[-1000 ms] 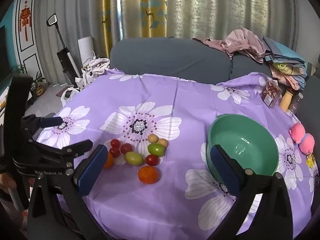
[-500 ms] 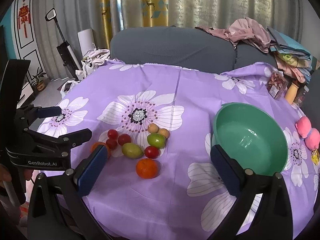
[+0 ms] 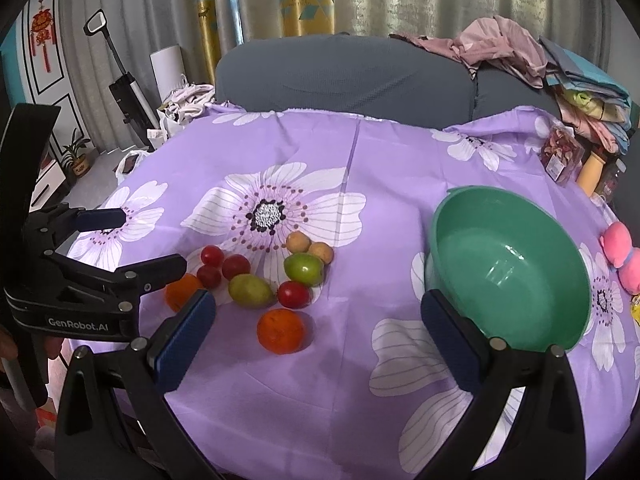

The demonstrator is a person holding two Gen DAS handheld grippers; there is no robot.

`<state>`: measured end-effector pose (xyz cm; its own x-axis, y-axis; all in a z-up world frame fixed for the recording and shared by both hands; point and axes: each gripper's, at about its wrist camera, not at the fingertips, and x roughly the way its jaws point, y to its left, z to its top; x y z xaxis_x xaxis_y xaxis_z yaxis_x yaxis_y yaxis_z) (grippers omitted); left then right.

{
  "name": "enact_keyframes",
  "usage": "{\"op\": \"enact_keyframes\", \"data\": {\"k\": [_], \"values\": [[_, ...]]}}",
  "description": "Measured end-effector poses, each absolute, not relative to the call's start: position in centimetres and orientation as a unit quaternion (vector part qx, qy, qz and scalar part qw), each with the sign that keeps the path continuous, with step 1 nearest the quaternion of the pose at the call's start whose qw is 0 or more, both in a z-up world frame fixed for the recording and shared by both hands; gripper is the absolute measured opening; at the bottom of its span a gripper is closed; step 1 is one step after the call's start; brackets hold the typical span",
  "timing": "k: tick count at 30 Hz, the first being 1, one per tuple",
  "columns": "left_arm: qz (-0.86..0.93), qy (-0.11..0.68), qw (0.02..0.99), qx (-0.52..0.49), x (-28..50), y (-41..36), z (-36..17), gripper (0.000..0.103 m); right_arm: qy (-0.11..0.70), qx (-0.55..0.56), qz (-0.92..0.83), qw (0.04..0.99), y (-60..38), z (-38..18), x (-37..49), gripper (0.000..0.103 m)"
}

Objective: Organize fruits

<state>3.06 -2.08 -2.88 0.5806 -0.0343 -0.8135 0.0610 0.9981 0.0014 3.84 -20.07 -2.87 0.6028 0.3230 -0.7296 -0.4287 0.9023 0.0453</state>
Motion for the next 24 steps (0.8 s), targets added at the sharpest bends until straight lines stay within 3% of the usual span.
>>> {"op": "enact_keyframes", "data": {"k": [24], "values": [[-0.024, 0.473, 0.88, 0.026, 4.5, -2.5, -3.8, 0.102, 0.413, -0.062, 0.219, 0.882, -20.2, -4.5, 5.1, 0.103]]}}
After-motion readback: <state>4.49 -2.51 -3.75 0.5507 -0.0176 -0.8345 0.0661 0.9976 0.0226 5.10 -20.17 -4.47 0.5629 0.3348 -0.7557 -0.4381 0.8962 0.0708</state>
